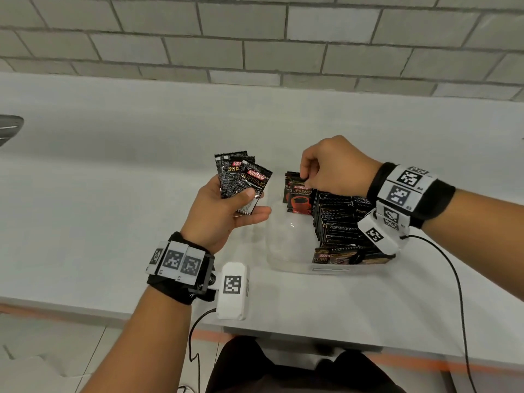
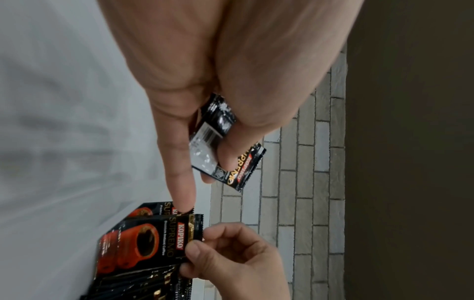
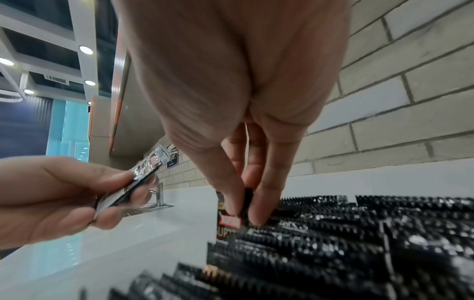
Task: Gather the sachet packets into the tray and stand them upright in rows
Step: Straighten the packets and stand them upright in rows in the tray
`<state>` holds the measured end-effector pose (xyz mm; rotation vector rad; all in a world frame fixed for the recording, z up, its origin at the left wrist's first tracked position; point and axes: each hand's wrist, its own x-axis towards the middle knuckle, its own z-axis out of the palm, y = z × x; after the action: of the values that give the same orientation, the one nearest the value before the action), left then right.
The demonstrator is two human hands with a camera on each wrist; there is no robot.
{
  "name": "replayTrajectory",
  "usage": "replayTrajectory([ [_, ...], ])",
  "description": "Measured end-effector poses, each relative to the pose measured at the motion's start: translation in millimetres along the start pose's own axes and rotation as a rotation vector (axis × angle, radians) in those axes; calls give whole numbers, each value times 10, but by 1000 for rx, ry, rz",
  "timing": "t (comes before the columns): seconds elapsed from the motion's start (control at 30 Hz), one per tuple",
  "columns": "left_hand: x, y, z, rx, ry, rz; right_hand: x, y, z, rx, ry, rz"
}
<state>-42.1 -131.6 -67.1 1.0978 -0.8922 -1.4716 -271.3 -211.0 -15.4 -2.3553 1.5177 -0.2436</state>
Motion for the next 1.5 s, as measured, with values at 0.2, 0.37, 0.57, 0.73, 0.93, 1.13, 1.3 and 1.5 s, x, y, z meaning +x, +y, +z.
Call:
replayTrajectory([
  [0.2, 17, -9, 36, -2, 1, -1, -1, 16, 16, -78, -28, -29],
  [0.37, 23, 13, 62, -2, -13, -14, 2, 58, 52, -109, -53, -17],
  [0.57, 6, 34, 104, 14, -21, -42, -18, 74, -15, -33, -44, -30],
  [0.73, -22, 41, 210, 42, -125, -51, -122, -115, -215, 292, 107, -24],
  [0.93, -52, 50, 299, 20, -210, -73, -189, -161, -205, 404, -29, -14],
  [1.13, -53, 45, 252, -82, -136, -73, -202, -92, -199, 475, 50, 30],
  [1.3, -21, 31, 174, -48, -52, -82, -268, -153, -331, 627, 227, -145],
  [1.5, -95, 83, 279, -25, -197, -111, -332, -200, -262, 689, 19, -262],
])
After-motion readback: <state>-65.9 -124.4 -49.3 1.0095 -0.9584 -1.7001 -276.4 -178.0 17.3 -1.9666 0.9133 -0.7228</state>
